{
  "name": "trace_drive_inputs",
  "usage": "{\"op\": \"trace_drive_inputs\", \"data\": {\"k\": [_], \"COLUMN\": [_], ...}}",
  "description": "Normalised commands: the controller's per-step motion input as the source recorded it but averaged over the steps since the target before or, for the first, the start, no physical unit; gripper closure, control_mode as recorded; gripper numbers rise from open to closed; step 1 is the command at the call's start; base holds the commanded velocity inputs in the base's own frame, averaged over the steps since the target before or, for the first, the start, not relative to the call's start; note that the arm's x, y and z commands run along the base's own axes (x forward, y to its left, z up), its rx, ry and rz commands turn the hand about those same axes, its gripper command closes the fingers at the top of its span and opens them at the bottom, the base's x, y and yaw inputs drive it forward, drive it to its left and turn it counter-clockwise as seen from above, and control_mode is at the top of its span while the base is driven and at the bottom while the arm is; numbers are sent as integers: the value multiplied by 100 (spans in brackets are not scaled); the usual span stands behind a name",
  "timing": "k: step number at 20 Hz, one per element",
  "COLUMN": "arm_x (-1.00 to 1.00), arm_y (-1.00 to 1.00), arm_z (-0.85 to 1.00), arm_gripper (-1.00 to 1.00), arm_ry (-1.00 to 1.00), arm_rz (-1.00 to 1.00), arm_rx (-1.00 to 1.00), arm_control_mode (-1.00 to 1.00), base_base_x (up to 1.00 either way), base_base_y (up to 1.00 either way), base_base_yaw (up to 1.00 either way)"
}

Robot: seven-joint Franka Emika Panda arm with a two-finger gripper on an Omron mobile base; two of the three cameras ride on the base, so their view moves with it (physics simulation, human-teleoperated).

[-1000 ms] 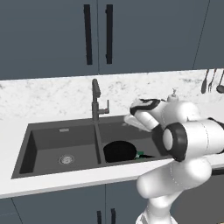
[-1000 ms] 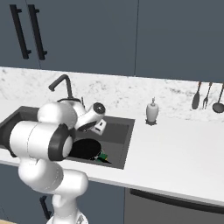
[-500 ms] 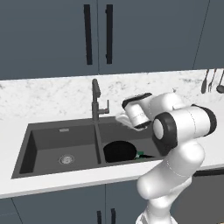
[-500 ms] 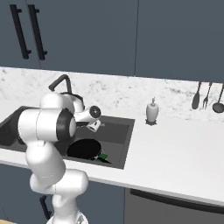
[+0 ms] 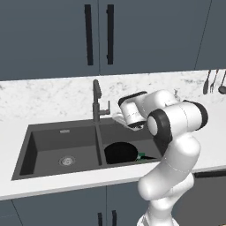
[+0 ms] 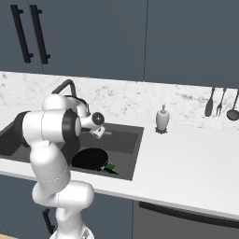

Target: Pick the pan and sponge and place them into the sink. Then turn on the water.

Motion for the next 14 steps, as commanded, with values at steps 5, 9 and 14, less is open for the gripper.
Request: {"op": "trace_drive_inputs", "data": {"k": [5,9,14], "arm_x": [25,19,21], "arm_y": [3,5,6], "arm_z": [17,17,13], "arm_gripper": [-100,-100,-100], "arm_ry": [0,0,0], "arm_rz": [-3,0,0], "arm_rx": [6,4,3], "arm_control_mode": [-100,-100,-100], "base_base_x": [0,0,0], "base_base_y": [0,0,0], "base_base_yaw": [0,0,0]}}
